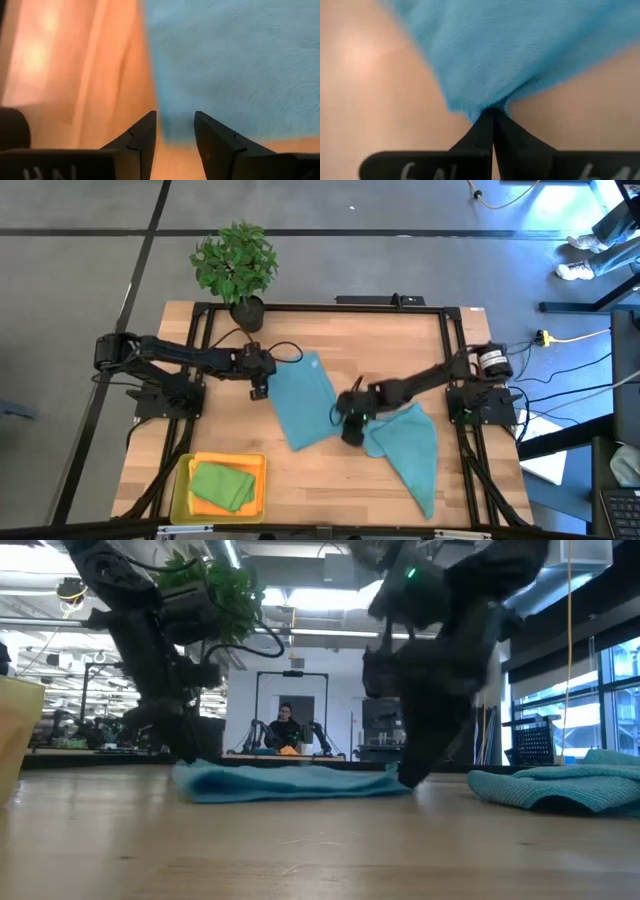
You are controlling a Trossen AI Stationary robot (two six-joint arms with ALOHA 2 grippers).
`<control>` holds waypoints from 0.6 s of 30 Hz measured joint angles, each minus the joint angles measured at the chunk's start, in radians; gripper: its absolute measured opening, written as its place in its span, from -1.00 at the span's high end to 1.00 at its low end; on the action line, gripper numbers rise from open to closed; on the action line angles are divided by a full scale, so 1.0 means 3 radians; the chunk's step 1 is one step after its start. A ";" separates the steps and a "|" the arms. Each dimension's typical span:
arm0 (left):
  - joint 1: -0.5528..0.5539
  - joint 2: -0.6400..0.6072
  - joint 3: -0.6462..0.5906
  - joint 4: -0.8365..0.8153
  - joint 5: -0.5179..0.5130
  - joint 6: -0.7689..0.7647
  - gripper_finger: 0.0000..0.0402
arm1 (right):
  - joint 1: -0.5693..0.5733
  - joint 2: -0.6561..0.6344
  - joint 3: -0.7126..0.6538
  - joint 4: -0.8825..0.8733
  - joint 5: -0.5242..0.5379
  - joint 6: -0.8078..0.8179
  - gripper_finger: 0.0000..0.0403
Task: Fold microfiber towels
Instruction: Fold the top blue microfiber cloth
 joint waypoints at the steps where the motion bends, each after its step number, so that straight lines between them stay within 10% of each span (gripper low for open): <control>1: 0.0006 0.0000 0.0044 -0.0004 0.0010 0.0008 0.38 | 0.0086 0.0009 -0.0006 0.0108 -0.0190 0.0054 0.96; 8: -0.0170 -0.0048 0.0644 -0.0255 0.0354 -0.0005 0.38 | 0.0363 -0.0080 0.0003 0.0411 -0.0594 0.0066 0.96; 18: -0.0920 -0.0041 0.0830 -0.0127 0.0987 -0.0023 0.38 | 0.0295 -0.0268 0.0045 0.0128 0.0417 -0.0712 0.96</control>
